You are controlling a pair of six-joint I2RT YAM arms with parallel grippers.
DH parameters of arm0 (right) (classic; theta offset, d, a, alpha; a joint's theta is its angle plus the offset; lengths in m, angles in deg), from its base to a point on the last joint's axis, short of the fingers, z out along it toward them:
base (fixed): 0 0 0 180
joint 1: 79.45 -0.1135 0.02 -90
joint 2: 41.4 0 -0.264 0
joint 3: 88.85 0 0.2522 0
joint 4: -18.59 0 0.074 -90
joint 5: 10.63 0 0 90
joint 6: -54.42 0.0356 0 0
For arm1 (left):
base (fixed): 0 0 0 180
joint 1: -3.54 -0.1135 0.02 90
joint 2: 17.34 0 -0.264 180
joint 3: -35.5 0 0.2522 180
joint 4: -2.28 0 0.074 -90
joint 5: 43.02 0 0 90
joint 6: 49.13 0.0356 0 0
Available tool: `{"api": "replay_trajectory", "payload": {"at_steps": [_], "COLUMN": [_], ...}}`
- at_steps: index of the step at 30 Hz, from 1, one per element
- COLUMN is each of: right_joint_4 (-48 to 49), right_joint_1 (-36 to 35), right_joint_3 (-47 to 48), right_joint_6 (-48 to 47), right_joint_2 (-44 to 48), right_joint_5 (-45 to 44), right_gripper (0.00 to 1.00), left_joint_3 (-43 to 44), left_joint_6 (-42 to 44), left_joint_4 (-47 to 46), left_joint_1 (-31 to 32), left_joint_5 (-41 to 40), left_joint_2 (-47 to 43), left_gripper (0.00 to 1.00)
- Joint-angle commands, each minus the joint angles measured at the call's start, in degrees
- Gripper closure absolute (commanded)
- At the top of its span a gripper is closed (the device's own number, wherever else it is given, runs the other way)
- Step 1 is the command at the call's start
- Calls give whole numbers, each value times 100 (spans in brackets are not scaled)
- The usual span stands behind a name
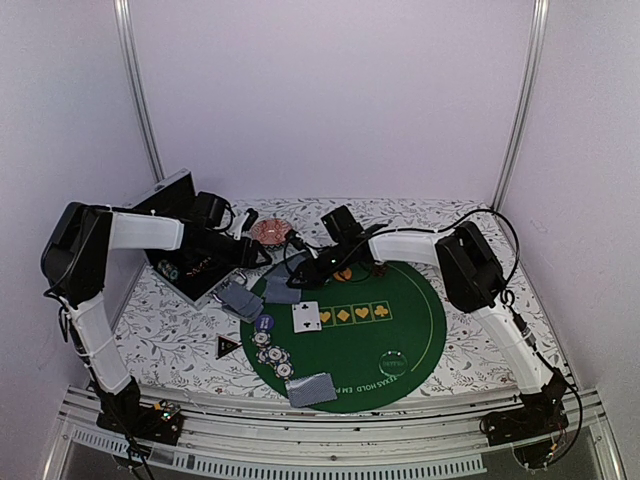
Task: Distribute texas hold em gaming equipment
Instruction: Pick up the poker card from the poker table mat.
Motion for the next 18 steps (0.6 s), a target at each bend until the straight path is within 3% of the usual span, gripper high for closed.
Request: {"api": "replay_trajectory", "payload": {"at_steps": [1, 18], "right_joint_4": [-150, -423], "right_joint_1": [-106, -314], "right_joint_3": [218, 280], "right_joint_6": [-302, -733], "right_joint_2": [-72, -55], "right_joint_5": [-56, -51], "right_gripper": [56, 69], "left_joint_3": [82, 39], "left_joint_6": [74, 66], "left_joint_4": [12, -4], "left_joint_1": [-77, -123], "left_joint_5": [138, 188], "left_joint_2": [-59, -68], "left_gripper": [40, 40]}}
